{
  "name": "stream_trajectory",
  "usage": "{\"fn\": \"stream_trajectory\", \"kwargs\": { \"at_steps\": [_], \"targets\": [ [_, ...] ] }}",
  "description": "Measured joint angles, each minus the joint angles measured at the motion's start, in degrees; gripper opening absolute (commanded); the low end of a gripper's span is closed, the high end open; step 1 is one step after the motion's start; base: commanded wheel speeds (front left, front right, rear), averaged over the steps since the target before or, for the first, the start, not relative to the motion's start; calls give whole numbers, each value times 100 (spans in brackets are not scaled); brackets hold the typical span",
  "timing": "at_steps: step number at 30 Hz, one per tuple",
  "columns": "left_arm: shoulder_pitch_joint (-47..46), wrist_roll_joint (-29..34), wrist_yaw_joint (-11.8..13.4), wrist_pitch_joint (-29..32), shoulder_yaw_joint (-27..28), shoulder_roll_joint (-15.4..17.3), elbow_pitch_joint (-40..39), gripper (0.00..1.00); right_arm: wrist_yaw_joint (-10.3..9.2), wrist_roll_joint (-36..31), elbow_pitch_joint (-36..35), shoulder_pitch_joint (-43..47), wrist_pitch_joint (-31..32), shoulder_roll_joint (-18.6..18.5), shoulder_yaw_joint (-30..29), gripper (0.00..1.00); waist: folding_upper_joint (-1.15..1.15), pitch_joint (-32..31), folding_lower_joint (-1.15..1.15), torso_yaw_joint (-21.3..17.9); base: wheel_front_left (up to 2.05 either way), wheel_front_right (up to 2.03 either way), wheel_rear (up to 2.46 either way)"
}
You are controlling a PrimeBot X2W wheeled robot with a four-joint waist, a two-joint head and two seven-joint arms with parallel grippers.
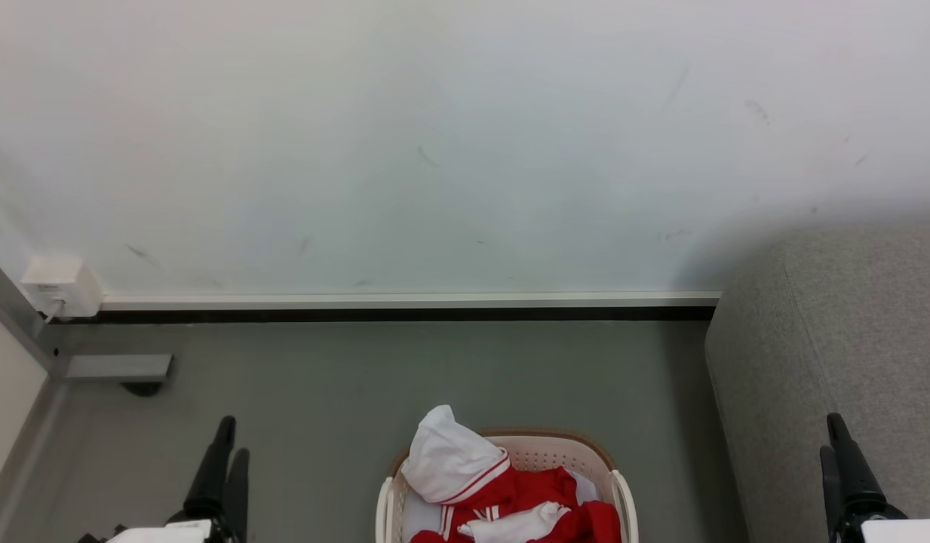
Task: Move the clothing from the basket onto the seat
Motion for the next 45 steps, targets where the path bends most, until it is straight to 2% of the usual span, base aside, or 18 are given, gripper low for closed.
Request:
{"fn": "stream_trajectory", "kwargs": {
  "at_steps": [10, 24, 38, 45],
  "targets": [
    [-15, 916, 101, -248, -175, 2, -4, 100, 0, -1266, -171, -1, -265, -3, 177, 100, 0, 7, 0, -4, 0, 0, 0],
    [-66, 2669, 353, -577, -447, 5, -208, 100, 0, -3137, -312, -27, -569, -93, 672, 100, 0, 15, 0, -26, 0, 0, 0],
    [-73, 4335, 522, -851, -569, 11, -305, 100, 0, -4331, -261, -57, -854, -119, 910, 100, 0, 18, 0, -55, 0, 0, 0],
    [-71, 4920, 558, -955, -627, 13, -341, 100, 0, -4853, -213, -62, -973, -116, 999, 100, 0, 14, 0, -61, 0, 0, 0]
  ]
}}
